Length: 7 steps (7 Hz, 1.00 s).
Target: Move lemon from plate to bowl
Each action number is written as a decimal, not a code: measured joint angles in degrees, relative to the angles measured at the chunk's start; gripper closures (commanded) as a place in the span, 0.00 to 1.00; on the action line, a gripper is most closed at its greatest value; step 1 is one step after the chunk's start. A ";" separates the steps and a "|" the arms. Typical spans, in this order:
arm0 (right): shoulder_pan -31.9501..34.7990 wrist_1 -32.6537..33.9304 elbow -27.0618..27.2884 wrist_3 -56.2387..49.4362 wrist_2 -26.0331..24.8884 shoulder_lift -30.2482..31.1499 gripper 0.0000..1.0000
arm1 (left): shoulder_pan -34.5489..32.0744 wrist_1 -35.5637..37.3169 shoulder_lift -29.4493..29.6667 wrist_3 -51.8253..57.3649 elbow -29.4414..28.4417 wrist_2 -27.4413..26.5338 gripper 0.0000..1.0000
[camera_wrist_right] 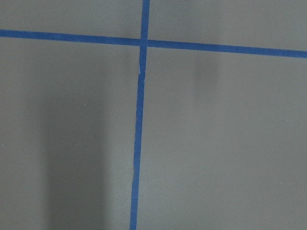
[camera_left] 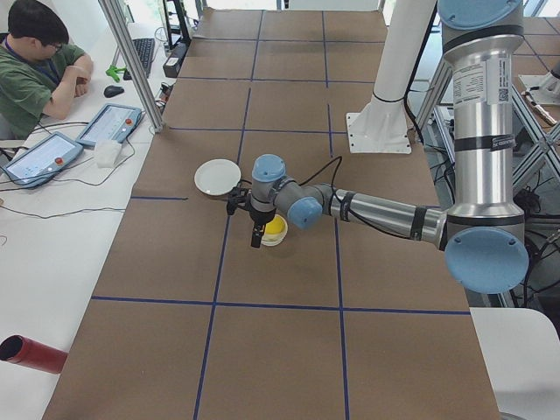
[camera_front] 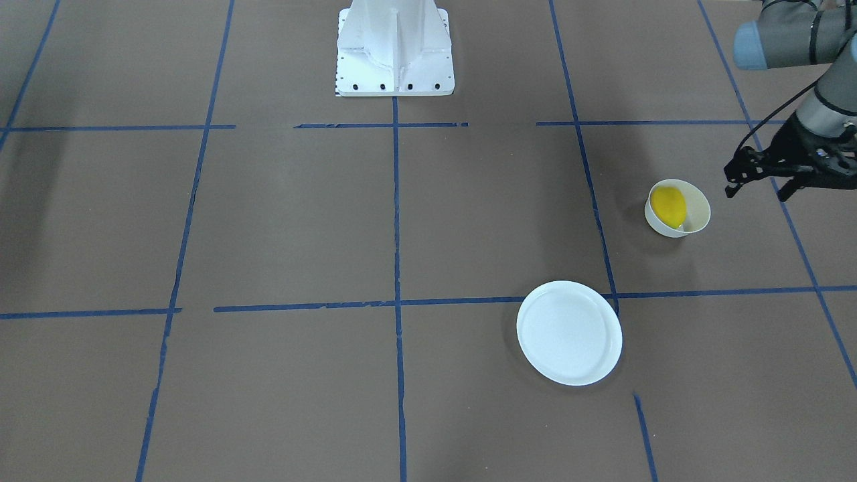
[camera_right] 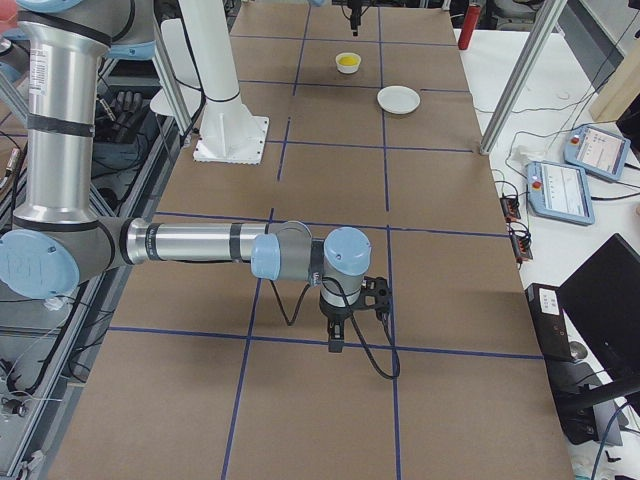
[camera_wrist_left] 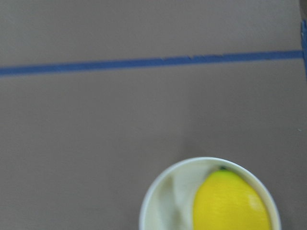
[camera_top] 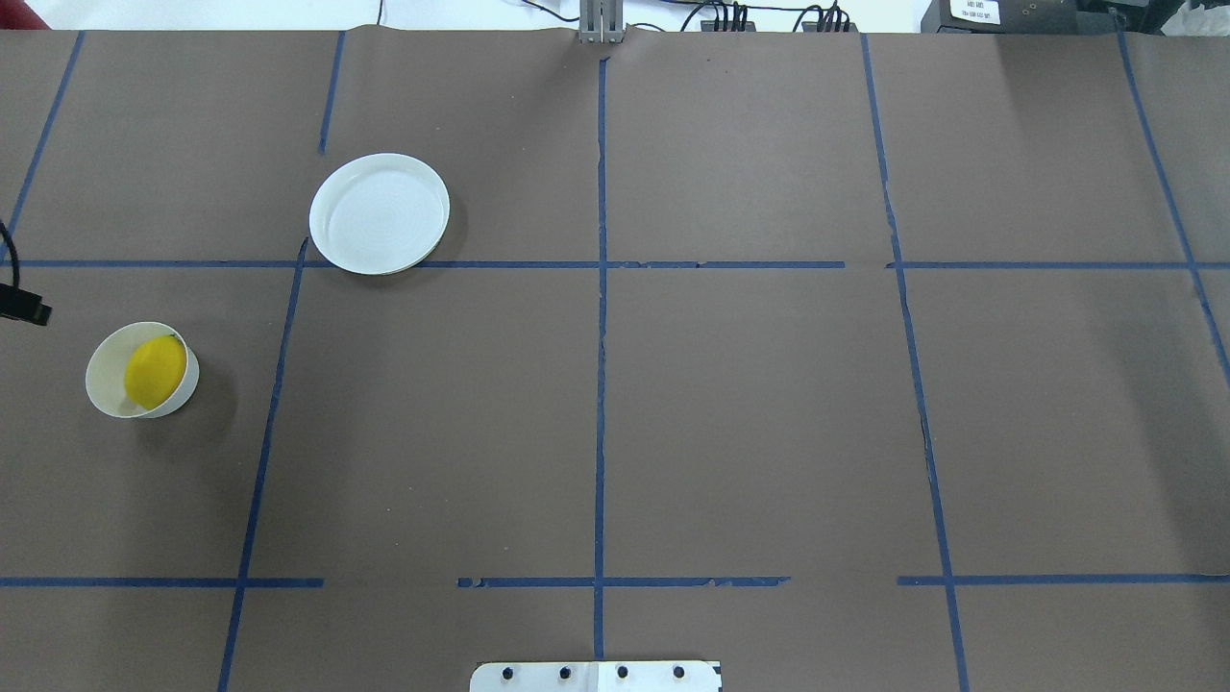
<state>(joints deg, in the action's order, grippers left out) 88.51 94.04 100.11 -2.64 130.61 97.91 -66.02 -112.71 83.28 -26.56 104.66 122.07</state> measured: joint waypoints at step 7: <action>0.00 0.00 0.00 0.00 0.00 -0.02 0.00 | -24.77 29.45 -1.82 32.65 -0.41 10.55 0.00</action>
<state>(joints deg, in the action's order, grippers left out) 88.51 94.04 100.11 -2.64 130.60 97.89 -90.79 -83.26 81.46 6.10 104.26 132.62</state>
